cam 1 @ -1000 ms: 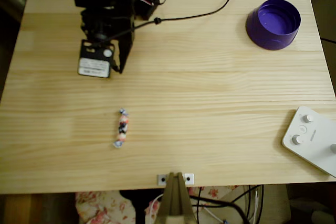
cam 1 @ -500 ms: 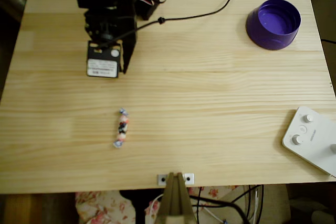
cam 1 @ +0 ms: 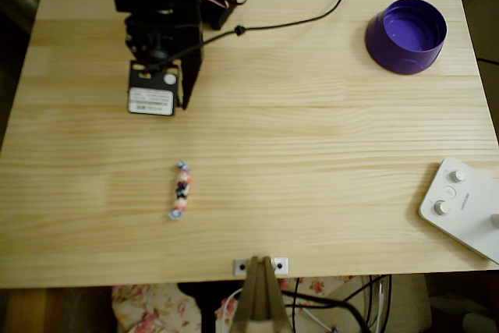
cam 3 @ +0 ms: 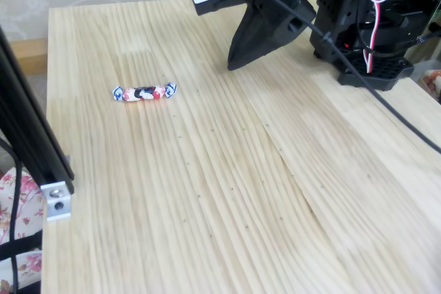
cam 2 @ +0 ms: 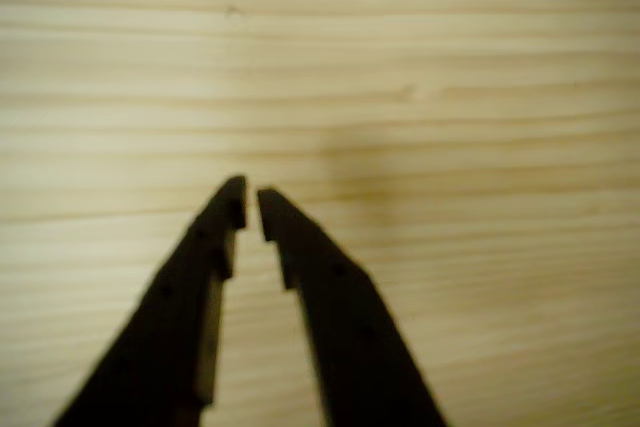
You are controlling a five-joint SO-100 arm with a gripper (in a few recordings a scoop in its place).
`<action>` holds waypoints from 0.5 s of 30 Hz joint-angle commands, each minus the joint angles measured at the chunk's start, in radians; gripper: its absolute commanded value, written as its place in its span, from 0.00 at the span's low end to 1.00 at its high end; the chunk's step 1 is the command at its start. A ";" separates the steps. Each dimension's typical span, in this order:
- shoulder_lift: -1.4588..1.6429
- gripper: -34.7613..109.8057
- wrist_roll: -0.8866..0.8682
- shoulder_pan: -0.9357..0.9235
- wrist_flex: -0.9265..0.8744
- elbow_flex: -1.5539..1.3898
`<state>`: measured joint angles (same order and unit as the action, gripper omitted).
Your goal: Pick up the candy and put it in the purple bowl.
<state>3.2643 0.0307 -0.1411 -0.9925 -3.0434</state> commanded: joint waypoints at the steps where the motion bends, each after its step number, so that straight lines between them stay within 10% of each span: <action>1: 0.034 0.24 0.015 -0.014 -0.014 0.020; 15: 0.034 0.24 0.025 -0.005 -0.014 0.020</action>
<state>3.2643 0.0491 -0.1411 -0.9925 -3.0434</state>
